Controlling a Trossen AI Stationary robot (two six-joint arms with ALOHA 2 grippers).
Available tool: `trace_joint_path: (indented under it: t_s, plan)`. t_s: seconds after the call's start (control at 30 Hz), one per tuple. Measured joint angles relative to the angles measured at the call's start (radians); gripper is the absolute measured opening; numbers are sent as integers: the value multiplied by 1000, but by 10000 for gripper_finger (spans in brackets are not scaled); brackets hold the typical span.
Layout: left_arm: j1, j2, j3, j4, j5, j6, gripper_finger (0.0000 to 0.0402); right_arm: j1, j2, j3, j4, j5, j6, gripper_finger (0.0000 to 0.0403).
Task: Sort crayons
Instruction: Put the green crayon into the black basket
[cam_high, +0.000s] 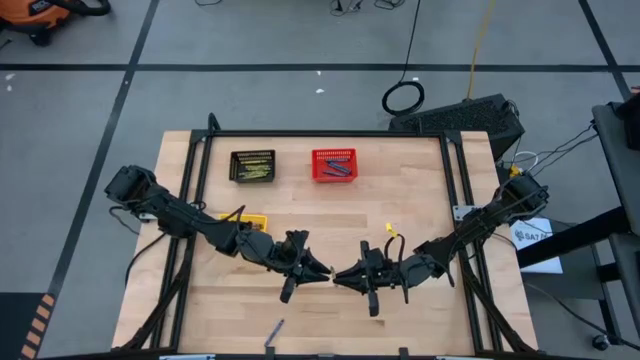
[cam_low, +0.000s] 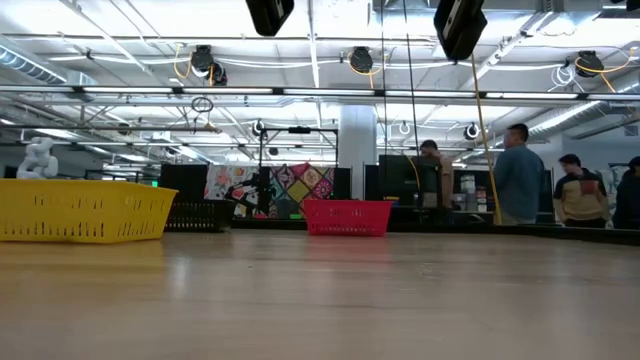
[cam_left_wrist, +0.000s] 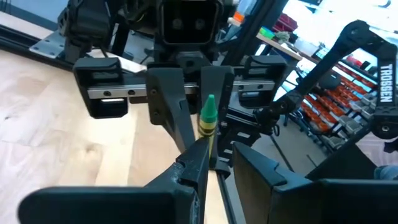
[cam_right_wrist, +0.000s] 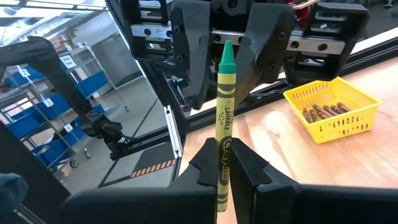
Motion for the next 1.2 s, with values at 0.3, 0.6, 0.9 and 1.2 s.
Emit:
trace_joint_path:
  t_s: [0.3,0.6,0.9,1.2]
  plan:
    - [12,0,0,-10,-1,0,80,-2,0,0,-1,0,0,0]
    - [39,0,0,-3,-1,1,80,-40,0,0,-1,-29,8,0]
    - [50,0,0,-19,1,36,70,-58,0,0,-1,-53,19,0]
    - [50,0,1,-33,16,90,13,-58,0,0,-5,-53,19,3]
